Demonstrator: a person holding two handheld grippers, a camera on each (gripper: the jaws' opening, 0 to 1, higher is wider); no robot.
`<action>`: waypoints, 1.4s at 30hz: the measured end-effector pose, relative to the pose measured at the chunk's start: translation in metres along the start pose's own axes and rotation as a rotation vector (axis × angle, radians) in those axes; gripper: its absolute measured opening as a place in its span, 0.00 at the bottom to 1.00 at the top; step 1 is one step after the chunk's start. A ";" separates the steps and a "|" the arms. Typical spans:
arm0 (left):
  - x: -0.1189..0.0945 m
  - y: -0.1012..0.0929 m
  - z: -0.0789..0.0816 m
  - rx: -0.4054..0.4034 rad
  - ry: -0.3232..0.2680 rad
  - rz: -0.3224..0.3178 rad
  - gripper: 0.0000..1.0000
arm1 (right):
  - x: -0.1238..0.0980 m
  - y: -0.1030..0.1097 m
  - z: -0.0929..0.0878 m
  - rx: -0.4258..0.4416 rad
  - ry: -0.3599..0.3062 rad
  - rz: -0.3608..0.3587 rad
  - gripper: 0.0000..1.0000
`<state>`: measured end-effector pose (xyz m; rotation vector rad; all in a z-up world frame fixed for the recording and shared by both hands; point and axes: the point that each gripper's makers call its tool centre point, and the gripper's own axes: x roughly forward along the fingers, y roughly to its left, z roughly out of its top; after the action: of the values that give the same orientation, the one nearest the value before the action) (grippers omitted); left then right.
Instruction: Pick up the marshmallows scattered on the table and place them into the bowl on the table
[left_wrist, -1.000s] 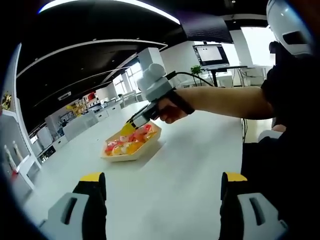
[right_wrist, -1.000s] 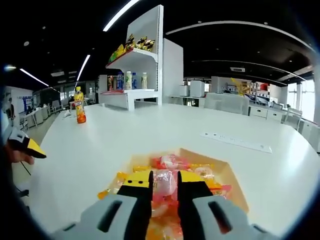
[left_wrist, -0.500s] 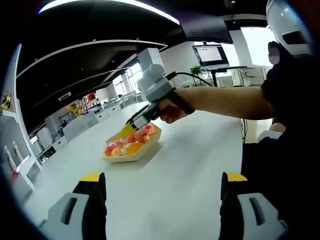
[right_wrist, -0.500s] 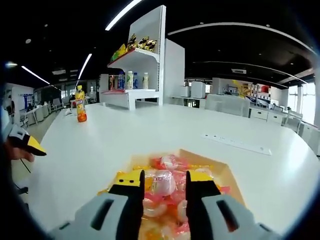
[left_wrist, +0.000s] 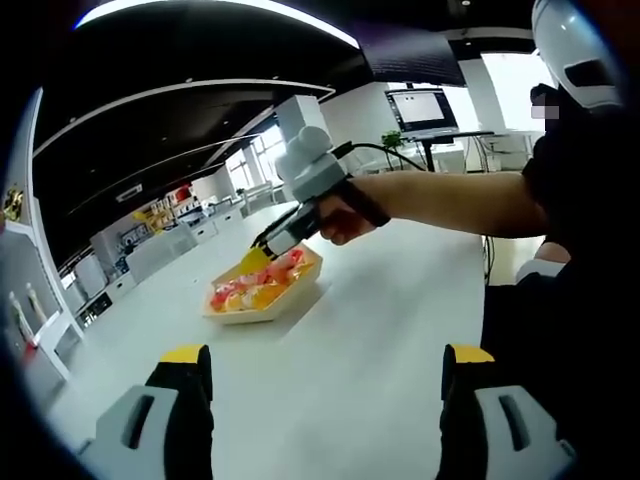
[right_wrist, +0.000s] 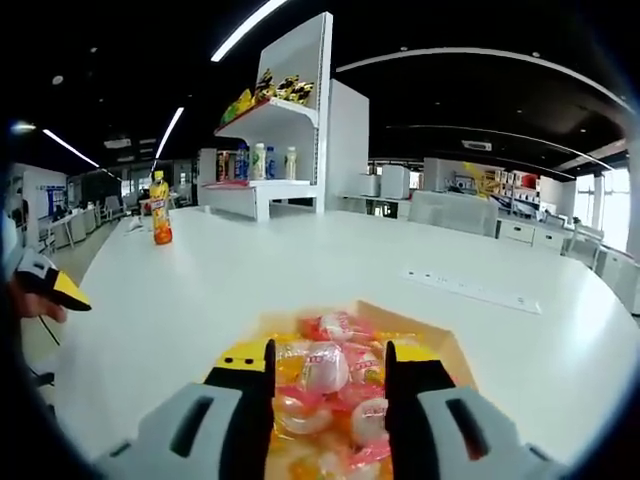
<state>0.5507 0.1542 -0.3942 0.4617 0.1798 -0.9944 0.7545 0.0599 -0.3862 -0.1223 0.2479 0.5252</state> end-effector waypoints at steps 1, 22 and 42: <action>0.000 0.000 0.000 0.000 -0.001 -0.001 0.95 | 0.000 0.000 0.000 -0.003 0.000 -0.001 0.44; 0.001 -0.002 0.003 0.002 -0.007 -0.007 0.95 | 0.000 -0.002 0.001 0.018 -0.001 -0.006 0.63; 0.001 -0.005 0.001 0.001 -0.002 -0.007 0.95 | -0.012 -0.008 0.000 0.038 0.031 -0.040 0.92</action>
<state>0.5470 0.1506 -0.3947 0.4615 0.1796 -1.0022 0.7488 0.0472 -0.3830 -0.0981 0.2850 0.4785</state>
